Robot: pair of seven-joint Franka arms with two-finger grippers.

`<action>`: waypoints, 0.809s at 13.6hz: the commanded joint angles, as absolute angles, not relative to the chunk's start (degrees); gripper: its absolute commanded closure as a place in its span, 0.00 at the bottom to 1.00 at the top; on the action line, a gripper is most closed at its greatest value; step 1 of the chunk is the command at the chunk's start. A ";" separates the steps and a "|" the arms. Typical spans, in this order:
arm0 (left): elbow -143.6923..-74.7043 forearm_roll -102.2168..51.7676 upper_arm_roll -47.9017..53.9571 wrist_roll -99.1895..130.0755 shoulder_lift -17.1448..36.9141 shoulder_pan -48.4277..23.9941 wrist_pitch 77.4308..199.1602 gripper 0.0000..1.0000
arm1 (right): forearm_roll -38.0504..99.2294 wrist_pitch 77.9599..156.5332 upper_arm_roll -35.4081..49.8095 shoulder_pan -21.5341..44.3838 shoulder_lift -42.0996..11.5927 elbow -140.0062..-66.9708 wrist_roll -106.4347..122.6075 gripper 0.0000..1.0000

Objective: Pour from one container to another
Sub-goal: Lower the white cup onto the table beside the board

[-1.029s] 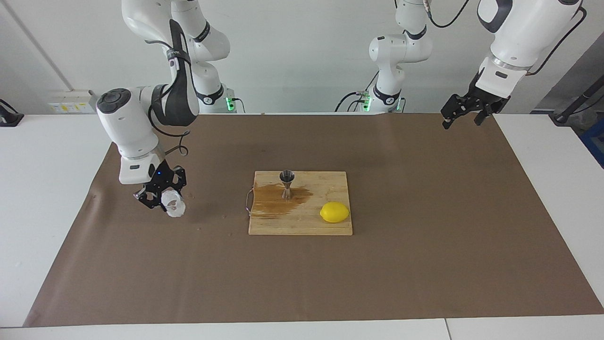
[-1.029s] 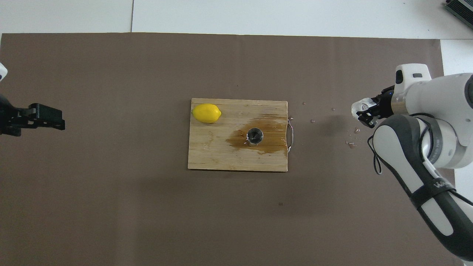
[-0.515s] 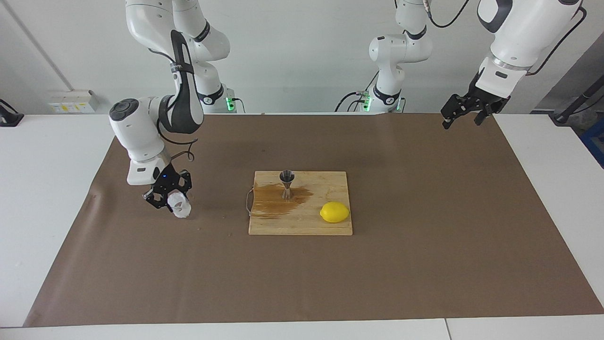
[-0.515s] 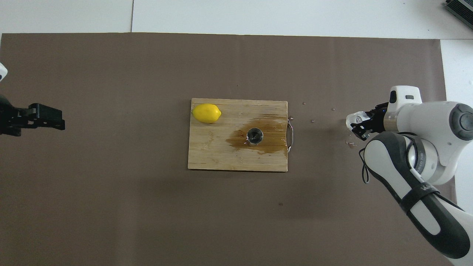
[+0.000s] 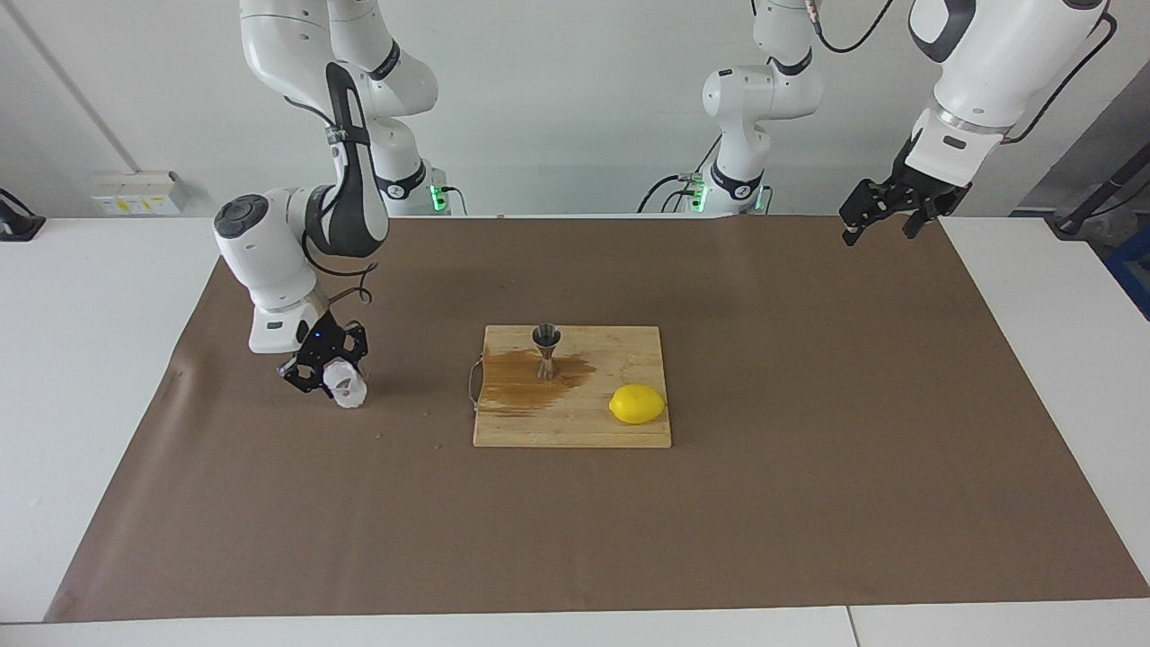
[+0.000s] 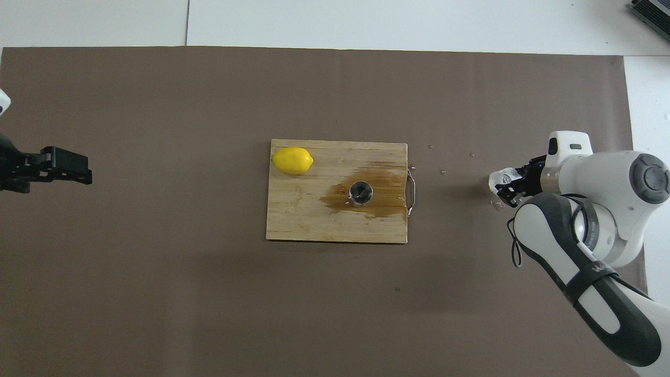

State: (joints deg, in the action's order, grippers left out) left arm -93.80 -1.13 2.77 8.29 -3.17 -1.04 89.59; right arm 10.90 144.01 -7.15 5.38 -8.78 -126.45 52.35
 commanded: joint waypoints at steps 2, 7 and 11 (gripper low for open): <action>-94.39 -1.67 3.08 8.35 -3.60 -0.35 89.65 0.00 | 11.61 143.09 -7.21 5.45 -7.65 -127.79 53.17 1.00; -94.39 -1.67 3.08 8.35 -3.69 -0.35 89.65 0.00 | 7.91 144.49 -7.47 5.54 -8.96 -127.79 53.00 1.00; -94.39 -1.67 3.08 8.35 -3.69 -0.35 89.65 0.00 | 6.33 146.24 -7.47 5.54 -9.58 -128.05 52.12 1.00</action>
